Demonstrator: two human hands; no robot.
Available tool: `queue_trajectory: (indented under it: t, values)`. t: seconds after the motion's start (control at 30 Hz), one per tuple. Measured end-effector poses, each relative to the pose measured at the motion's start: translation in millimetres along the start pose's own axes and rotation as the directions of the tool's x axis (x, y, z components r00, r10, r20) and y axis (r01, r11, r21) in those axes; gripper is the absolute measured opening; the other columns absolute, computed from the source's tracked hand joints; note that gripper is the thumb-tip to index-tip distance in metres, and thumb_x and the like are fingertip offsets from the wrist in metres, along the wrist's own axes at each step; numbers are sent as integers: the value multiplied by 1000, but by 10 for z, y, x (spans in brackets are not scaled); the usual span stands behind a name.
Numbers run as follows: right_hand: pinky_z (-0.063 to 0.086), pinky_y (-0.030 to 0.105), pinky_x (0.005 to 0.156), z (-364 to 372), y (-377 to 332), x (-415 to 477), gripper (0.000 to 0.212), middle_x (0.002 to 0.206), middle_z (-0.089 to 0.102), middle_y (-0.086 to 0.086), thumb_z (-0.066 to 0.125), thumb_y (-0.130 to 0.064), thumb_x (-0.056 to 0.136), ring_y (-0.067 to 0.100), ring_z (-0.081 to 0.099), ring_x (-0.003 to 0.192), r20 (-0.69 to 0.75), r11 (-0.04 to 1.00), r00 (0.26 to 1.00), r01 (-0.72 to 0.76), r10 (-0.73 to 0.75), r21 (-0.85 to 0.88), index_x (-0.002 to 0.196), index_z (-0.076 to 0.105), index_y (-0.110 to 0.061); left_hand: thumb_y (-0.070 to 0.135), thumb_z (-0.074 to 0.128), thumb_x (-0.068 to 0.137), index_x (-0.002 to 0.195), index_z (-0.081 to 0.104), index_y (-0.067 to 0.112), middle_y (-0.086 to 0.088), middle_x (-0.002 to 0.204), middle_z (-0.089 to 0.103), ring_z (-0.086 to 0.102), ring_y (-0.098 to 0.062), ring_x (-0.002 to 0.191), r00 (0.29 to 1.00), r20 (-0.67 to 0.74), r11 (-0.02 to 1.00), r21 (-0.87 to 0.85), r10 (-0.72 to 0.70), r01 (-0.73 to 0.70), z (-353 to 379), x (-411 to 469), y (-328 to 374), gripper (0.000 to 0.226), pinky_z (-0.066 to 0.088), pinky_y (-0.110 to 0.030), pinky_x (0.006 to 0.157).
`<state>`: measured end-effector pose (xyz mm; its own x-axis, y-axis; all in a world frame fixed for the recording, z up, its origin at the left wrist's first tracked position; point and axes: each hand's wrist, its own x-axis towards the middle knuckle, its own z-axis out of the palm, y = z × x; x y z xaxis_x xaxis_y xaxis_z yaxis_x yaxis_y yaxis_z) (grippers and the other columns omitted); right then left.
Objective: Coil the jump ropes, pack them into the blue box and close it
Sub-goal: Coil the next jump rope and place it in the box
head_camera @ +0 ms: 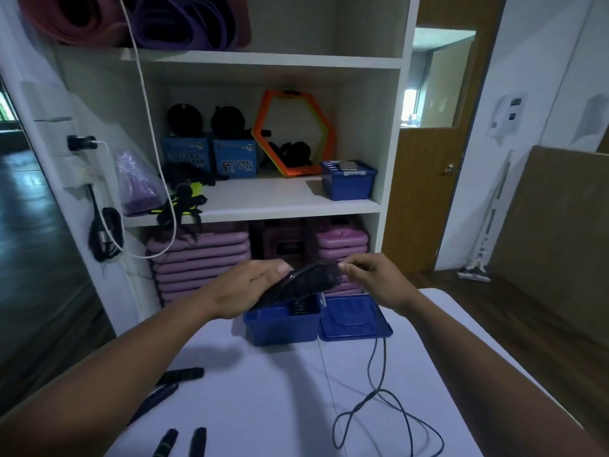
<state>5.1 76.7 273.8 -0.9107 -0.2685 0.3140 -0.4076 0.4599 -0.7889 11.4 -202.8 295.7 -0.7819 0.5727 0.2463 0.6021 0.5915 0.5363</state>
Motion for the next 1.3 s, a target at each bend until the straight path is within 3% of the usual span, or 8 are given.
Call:
queue_trajectory:
  t: [0.17, 0.37, 0.5, 0.57, 0.7, 0.87, 1.13, 1.3]
  values:
    - [35, 15, 54, 143, 34, -33, 25, 56, 54, -14, 50, -27, 101, -2, 43, 51, -6, 984, 1000, -15, 17, 180, 84, 69, -26, 51, 58, 84, 111, 44, 8, -5, 75, 52, 42, -14, 54, 980, 165, 756, -625, -114, 194, 90, 106, 137, 53, 32, -24, 42]
    - [33, 20, 47, 274, 197, -17, 26, 60, 53, -7, 43, -27, 104, 8, 41, 51, 33, 976, 992, -125, 121, 177, 102, 68, -19, 27, 51, 101, 109, 39, 17, -9, 78, 52, 43, -14, 54, 933, 130, 628, -707, -335, 325, 88, 322, 164, 18, 29, -23, 42]
    - [39, 21, 49, 310, 301, -76, 26, 59, 53, -7, 43, -25, 105, 10, 45, 51, 135, 984, 977, -172, 165, 38, 91, 64, -22, 36, 57, 98, 106, 41, 17, -16, 86, 53, 45, -16, 56, 880, -52, 642, -704, -473, 303, 10, 513, 55, 27, 34, -28, 44]
    - [38, 21, 49, 312, 330, -103, 25, 56, 50, -6, 44, -25, 105, 8, 43, 48, 175, 983, 969, -183, 177, 18, 94, 65, -16, 47, 58, 96, 108, 40, 20, -13, 89, 57, 50, -18, 63, 839, -179, 741, -585, -514, 329, -69, 588, -7, 35, 41, -32, 54]
    - [33, 18, 50, 272, 251, -50, 24, 53, 48, -11, 48, -32, 102, 2, 40, 48, 159, 988, 982, -80, 100, -128, 80, 58, -33, 51, 64, 90, 120, 38, 19, -4, 96, 59, 58, -25, 85, 827, -456, 894, 131, -330, 429, -154, 667, -176, 51, 43, -36, 67]
    - [34, 18, 54, 47, 11, 104, 33, 65, 53, -13, 48, -27, 102, 1, 47, 57, 94, 948, 991, 123, -99, -292, 73, 49, -42, 44, 75, 83, 139, 43, 33, -7, 129, 47, 55, -26, 105, 951, -151, 793, 526, -268, 307, -83, 687, -297, 66, 49, -36, 83]
    - [46, 20, 68, -324, 21, 319, 17, 83, 66, -5, 53, -19, 100, 2, 58, 73, -57, 947, 988, 118, -141, -298, 101, 69, -12, 33, 90, 67, 116, 64, 47, 20, 103, 70, 65, -2, 96, 955, 250, 979, -81, -161, 186, -153, 489, 62, 57, 53, -26, 86]
    - [53, 22, 78, -234, 11, 280, 13, 88, 69, -5, 58, -10, 96, 6, 65, 86, 41, 995, 995, 96, -96, -10, 96, 69, -17, 25, 91, 66, 120, 69, 29, -4, 117, 69, 65, -31, 103, 982, 187, 870, -486, 10, 83, -189, 430, 222, 59, 55, -46, 94]
